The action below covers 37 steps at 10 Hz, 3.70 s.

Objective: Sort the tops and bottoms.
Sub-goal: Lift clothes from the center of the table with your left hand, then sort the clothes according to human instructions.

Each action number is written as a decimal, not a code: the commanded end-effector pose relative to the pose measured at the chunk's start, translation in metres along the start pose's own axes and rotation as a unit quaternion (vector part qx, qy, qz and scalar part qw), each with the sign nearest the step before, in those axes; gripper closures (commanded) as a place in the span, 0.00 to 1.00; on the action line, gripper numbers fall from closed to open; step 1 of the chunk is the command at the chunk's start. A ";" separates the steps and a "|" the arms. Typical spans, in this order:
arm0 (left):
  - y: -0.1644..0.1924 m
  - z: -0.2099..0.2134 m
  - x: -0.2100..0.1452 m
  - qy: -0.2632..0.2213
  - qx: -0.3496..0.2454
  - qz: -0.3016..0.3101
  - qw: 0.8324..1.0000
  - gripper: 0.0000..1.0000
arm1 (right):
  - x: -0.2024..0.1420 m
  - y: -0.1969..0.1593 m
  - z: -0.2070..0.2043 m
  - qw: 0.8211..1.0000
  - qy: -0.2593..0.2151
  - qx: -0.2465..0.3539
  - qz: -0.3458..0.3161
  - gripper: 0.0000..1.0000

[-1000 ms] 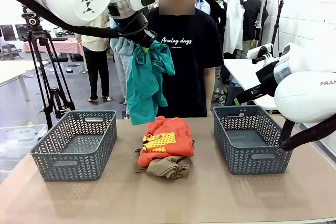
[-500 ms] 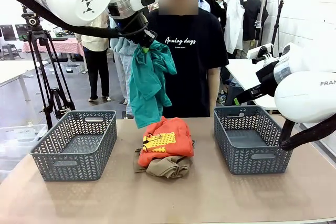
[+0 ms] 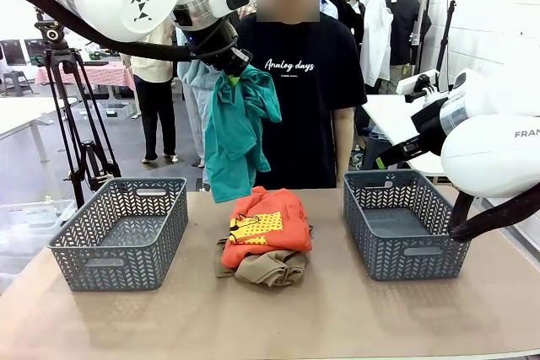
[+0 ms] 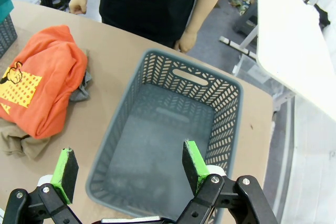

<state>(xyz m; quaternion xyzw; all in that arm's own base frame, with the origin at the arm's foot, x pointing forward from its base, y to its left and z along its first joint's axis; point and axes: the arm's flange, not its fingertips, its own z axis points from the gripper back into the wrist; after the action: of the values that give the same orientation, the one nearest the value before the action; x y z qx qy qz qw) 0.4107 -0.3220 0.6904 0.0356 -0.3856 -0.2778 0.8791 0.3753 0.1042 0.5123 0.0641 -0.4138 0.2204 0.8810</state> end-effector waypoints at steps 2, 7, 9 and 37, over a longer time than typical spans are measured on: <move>0.003 0.002 0.002 -0.003 0.001 0.000 1.000 1.00 | 0.000 -0.001 0.000 1.000 0.000 0.000 0.000 0.00; 0.003 0.002 0.002 -0.003 0.001 0.000 1.000 1.00 | 0.000 -0.001 0.000 1.000 0.000 0.000 0.000 0.00; 0.003 0.002 0.002 -0.003 0.001 0.000 1.000 1.00 | 0.000 -0.001 0.000 1.000 0.000 0.000 0.000 0.00; 0.011 0.018 -0.007 -0.003 -0.004 -0.021 1.000 1.00 | 0.000 -0.001 0.000 1.000 0.000 0.000 0.000 0.00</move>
<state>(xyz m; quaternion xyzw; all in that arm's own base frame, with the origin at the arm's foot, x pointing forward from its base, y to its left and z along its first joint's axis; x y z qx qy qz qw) 0.4082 -0.3213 0.6930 0.0377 -0.3859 -0.2857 0.8763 0.3753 0.1042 0.5123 0.0641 -0.4138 0.2204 0.8810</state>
